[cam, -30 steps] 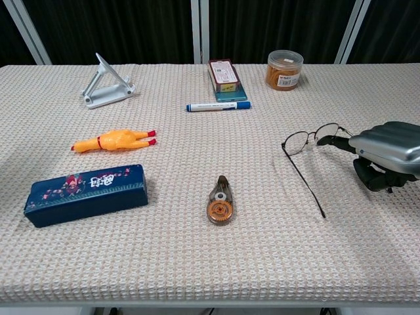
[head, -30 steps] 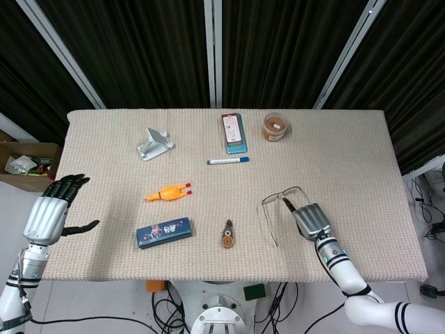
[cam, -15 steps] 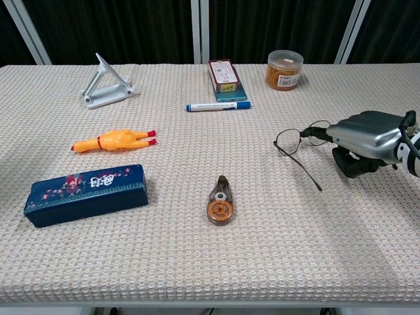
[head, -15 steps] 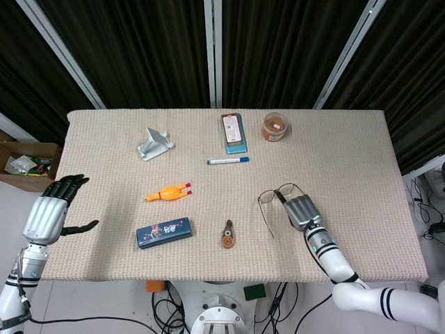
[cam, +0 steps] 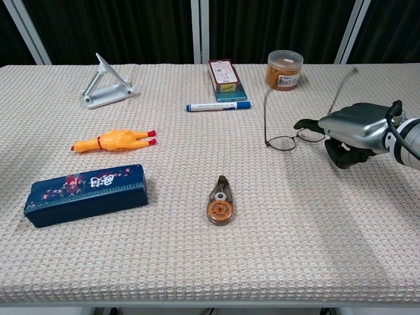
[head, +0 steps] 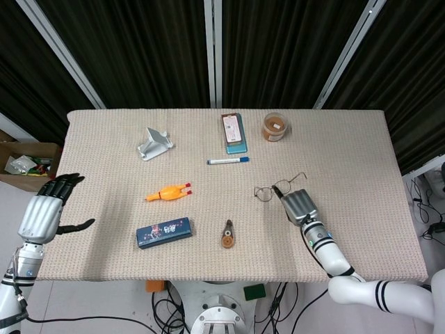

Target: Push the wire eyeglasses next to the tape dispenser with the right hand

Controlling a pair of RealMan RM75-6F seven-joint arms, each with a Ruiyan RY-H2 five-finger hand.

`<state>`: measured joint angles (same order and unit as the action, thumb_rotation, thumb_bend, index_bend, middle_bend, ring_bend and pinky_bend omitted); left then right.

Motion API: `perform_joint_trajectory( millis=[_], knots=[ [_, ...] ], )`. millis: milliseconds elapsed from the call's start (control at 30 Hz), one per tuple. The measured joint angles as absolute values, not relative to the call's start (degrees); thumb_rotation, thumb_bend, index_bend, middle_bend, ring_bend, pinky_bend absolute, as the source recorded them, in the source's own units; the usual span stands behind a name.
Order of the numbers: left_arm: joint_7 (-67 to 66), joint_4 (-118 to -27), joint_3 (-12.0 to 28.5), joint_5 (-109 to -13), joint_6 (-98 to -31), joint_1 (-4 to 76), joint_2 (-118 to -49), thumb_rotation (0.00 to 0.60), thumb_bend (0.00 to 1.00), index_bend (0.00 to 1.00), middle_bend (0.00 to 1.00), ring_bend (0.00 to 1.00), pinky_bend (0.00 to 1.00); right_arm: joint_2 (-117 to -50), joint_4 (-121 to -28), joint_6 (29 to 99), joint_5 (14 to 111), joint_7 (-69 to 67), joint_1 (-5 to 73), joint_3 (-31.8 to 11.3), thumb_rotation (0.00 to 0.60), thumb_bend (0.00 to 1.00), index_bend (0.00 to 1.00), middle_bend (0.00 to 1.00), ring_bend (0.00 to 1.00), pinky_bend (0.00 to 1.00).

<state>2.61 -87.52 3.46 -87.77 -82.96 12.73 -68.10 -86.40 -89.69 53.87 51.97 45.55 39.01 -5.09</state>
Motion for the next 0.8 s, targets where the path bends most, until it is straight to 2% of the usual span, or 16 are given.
perform_joint_trajectory(
  millis=[100, 267, 300, 433, 533, 667, 800],
  knots=[
    [2.82, -87.4, 3.45, -87.81, -82.93, 12.71, -68.09, 0.446, 0.02, 0.16, 0.15, 0.13, 0.22, -84.99, -91.04, 55.36, 54.99, 43.15, 37.97, -4.34, 0.6, 0.88, 0.0, 0.88, 0.83, 0.71],
    [2.66, -87.63, 3.31, -88.24, -83.38, 12.52, -68.12, 0.451, 0.02, 0.16, 0.15, 0.13, 0.22, -81.94, -92.85, 59.47, 64.67, 35.54, 34.53, -1.72, 0.6, 0.64, 0.0, 0.8, 0.76, 0.7],
    [2.61, -87.69, 3.28, -88.35, -83.49, 12.48, -68.16, 0.452, 0.02, 0.16, 0.15, 0.13, 0.22, -81.26, -92.98, 60.39, 66.92, 33.72, 33.65, -0.87, 0.6, 0.62, 0.0, 0.8, 0.76, 0.71],
    [2.28, -87.94, 3.13, -88.79, -83.46, 12.52, -68.3, 0.455, 0.02, 0.16, 0.15, 0.13, 0.22, -76.08, -93.41, 64.32, 75.51, 24.38, 27.95, 5.1, 0.6, 0.61, 0.0, 0.82, 0.77, 0.74],
    [1.95, -88.34, 2.97, -89.22, -83.46, 12.58, -68.46, 0.458, 0.02, 0.16, 0.15, 0.13, 0.22, -72.32, -93.01, 68.17, 76.79, 19.14, 23.63, 7.48, 0.6, 0.63, 0.0, 0.82, 0.77, 0.74],
    [1.9, -89.0, 2.74, -89.61, -83.39, 12.63, -68.53, 0.462, 0.02, 0.16, 0.15, 0.13, 0.22, -70.38, -90.06, 71.96, 75.63, 15.06, 19.95, 6.96, 0.6, 0.76, 0.0, 0.85, 0.8, 0.74],
    [1.32, -89.59, 2.58, -89.82, -83.72, 12.4, -68.46, 0.463, 0.02, 0.16, 0.15, 0.13, 0.22, -69.75, -87.07, 71.66, 73.16, 13.79, 19.6, 4.12, 0.6, 0.78, 0.0, 0.86, 0.8, 0.74]
  ],
)
